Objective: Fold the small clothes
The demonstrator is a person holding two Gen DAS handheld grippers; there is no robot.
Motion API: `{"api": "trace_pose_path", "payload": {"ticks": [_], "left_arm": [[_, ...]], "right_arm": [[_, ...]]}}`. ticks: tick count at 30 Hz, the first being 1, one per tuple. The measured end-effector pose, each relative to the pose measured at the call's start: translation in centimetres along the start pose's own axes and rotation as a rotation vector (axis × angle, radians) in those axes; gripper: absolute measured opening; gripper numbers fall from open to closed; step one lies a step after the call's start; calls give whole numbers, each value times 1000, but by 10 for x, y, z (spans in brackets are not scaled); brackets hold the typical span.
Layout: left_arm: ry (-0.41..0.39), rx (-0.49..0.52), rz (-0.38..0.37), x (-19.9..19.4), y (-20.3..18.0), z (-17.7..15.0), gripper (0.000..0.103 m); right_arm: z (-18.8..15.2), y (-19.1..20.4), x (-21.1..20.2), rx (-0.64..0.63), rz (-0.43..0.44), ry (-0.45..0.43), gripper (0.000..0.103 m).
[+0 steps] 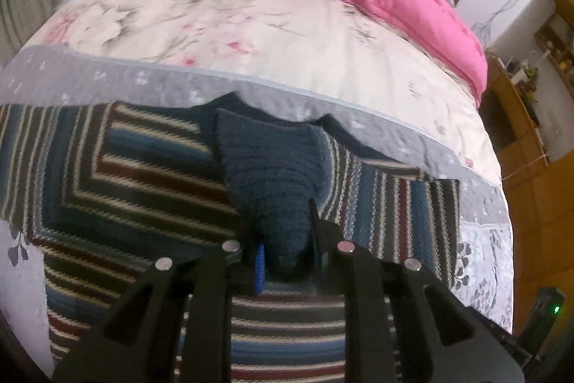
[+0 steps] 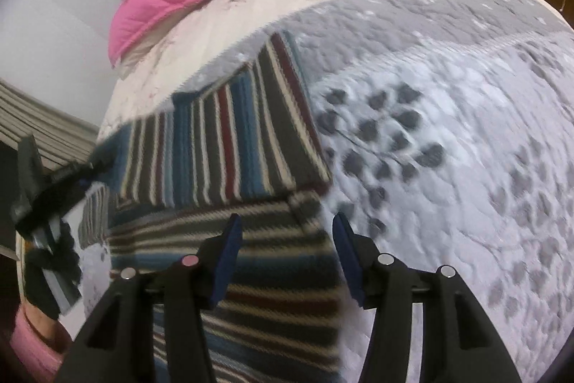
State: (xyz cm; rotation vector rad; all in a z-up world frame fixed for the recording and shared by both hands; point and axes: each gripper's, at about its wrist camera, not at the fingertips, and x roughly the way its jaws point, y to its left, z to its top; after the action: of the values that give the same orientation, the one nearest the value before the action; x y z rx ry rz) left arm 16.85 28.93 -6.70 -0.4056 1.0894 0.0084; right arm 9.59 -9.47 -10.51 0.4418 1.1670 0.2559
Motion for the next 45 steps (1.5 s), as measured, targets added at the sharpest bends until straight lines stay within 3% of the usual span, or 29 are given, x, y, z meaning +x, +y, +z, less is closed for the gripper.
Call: {"api": "trace_pose_path", "payload": {"ticks": [7, 11, 14, 19, 23, 27, 30, 32, 37, 43, 45], "left_arm": [[53, 4, 42, 27, 24, -10, 19], [83, -9, 122, 49, 47, -13, 25], [120, -46, 156, 59, 71, -16, 33], [80, -96, 200, 35, 101, -22, 38], [26, -158, 194, 4, 120, -20, 38], [21, -134, 119, -5, 102, -20, 38], [48, -102, 88, 8, 78, -22, 40], [75, -71, 86, 25, 68, -22, 40], [167, -17, 139, 73, 72, -35, 41], [167, -28, 100, 64, 75, -27, 44], [135, -46, 83, 41, 85, -26, 49]], "right_arm": [[36, 29, 41, -7, 113, 22, 53], [39, 22, 80, 8, 52, 105, 52], [34, 19, 95, 0, 66, 143, 52], [35, 31, 96, -78, 22, 155, 52], [39, 32, 92, -43, 29, 148, 52], [41, 49, 89, -49, 65, 127, 54], [38, 61, 95, -88, 35, 132, 54], [34, 63, 107, -103, -29, 160, 54], [29, 55, 124, -100, -70, 175, 54], [26, 77, 128, -156, -129, 182, 62], [27, 86, 115, -149, -97, 152, 63]]}}
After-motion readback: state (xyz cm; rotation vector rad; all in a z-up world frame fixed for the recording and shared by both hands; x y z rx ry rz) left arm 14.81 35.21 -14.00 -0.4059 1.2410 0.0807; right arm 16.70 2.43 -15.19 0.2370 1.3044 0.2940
